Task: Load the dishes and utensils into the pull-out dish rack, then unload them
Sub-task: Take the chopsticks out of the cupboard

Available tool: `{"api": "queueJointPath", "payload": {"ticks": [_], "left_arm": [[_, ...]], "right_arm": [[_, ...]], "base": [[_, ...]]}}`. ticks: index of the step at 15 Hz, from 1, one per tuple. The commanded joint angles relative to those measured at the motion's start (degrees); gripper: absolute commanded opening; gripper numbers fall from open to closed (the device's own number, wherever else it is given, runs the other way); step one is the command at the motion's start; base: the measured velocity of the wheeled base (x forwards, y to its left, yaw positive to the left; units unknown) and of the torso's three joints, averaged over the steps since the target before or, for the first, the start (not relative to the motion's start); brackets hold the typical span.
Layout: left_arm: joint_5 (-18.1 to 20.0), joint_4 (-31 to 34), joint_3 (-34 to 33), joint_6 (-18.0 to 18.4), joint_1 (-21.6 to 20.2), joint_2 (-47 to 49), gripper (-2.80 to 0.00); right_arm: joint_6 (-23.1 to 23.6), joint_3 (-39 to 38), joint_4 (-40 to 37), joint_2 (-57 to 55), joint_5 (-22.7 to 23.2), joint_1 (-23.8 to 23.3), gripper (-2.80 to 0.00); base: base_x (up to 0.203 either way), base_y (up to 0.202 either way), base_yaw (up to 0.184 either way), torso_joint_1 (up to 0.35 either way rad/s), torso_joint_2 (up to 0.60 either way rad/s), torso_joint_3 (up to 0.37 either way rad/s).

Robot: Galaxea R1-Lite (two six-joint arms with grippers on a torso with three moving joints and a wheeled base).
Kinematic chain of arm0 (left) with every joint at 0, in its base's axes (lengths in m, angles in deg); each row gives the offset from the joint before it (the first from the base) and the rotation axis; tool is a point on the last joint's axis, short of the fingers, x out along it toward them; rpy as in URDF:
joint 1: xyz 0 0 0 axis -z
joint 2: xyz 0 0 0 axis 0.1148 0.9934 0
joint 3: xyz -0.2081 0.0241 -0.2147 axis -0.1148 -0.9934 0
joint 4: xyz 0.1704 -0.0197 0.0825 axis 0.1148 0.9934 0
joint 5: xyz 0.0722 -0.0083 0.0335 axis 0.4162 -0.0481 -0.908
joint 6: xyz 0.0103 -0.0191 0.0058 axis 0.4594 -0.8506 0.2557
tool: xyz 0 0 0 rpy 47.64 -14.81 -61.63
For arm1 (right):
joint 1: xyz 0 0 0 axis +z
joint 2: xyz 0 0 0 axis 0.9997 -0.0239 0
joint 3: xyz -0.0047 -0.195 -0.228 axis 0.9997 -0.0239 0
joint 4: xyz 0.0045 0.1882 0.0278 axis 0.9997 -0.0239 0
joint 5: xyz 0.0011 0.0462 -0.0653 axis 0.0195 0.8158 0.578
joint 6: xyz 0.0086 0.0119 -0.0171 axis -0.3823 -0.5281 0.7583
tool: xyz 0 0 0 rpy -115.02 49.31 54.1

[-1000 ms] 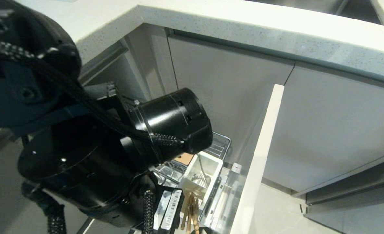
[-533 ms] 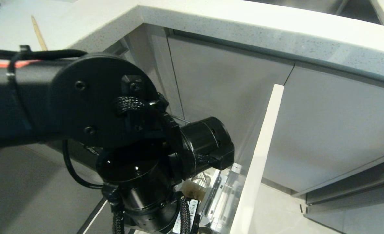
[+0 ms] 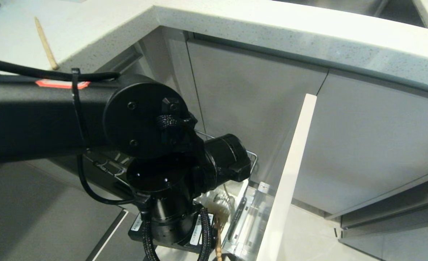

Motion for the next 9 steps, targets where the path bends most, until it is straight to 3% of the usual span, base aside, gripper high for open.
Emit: {"api": "queueJointPath", "payload": {"ticks": [1,6,8,9], "left_arm": [[-2.17,0.59,-1.41,-0.11,-0.97,-0.22,0.0],[-4.87,0.58,-2.85,0.18,-1.82,-0.52,0.0],[-3.74,0.48,-2.81,1.66,-1.57,-0.24,0.0],[-1.21,0.35,-2.7,2.91,-1.59,-0.01,0.0]], "right_arm": [[-0.01,-0.09,0.0,-0.02,0.01,0.01,-2.8],[-0.01,-0.09,0.0,-0.02,0.01,0.01,-2.8],[-0.01,-0.09,0.0,-0.02,0.01,0.01,-2.8],[-0.01,-0.09,0.0,-0.02,0.01,0.01,-2.8]], "base": [[0.0,0.0,0.0,0.0,0.0,0.0],[0.0,0.0,0.0,0.0,0.0,0.0],[0.0,0.0,0.0,0.0,0.0,0.0],[0.0,0.0,0.0,0.0,0.0,0.0]]}}
